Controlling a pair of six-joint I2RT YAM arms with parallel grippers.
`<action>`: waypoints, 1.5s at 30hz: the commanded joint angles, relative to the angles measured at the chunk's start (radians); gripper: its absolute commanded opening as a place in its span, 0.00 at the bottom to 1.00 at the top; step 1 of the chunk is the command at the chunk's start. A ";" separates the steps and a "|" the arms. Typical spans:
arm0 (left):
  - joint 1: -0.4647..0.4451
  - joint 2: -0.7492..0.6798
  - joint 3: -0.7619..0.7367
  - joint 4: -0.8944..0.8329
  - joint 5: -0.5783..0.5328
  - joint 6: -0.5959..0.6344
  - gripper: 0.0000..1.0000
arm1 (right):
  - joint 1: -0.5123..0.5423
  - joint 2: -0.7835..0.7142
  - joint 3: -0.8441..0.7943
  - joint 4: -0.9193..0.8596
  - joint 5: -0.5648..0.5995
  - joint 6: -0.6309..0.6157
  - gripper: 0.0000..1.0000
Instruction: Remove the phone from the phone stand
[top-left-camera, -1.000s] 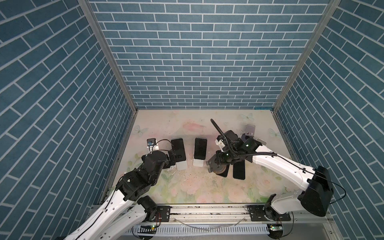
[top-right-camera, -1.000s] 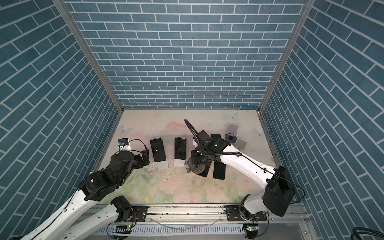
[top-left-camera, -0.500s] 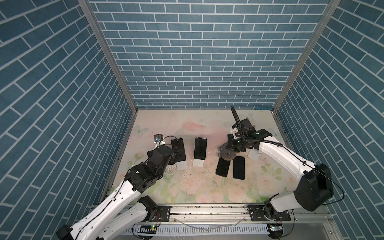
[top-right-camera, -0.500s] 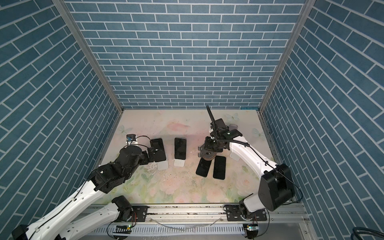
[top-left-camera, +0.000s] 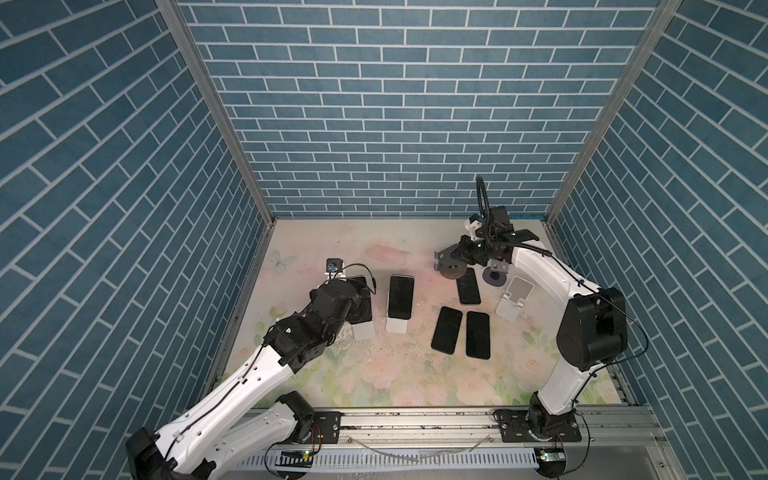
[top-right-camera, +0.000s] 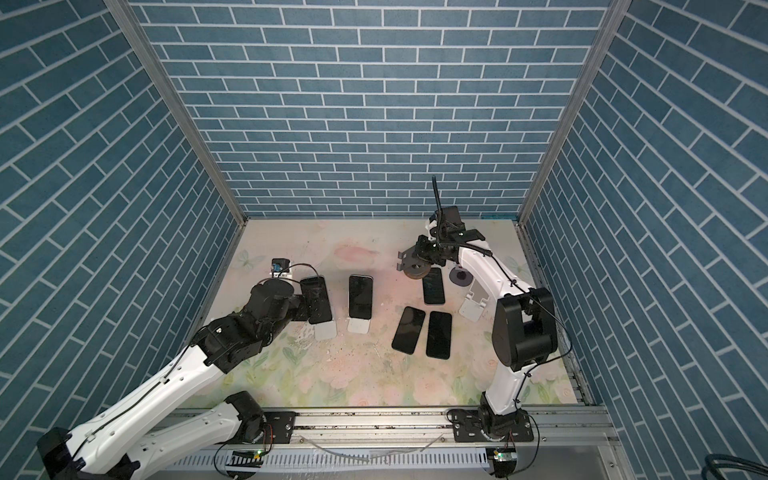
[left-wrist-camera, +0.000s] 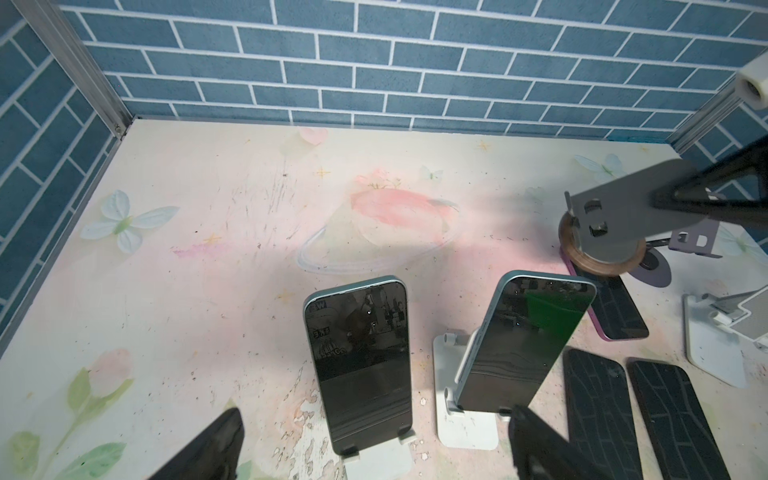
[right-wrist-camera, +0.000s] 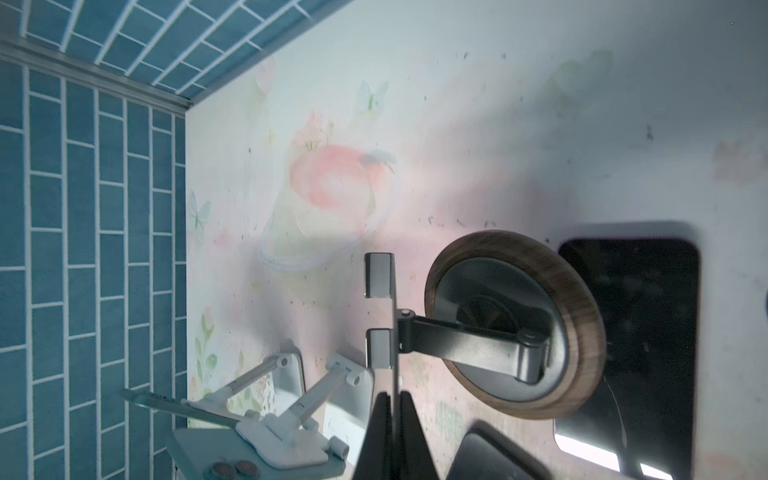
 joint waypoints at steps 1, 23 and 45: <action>0.006 0.011 0.032 0.033 0.011 0.026 1.00 | -0.032 0.046 0.089 0.084 -0.048 -0.035 0.00; 0.005 0.108 0.079 0.043 0.036 0.023 1.00 | -0.166 0.356 0.334 0.113 -0.102 -0.025 0.00; 0.005 0.144 0.095 0.046 0.045 0.025 1.00 | -0.193 0.446 0.359 0.105 -0.115 -0.013 0.06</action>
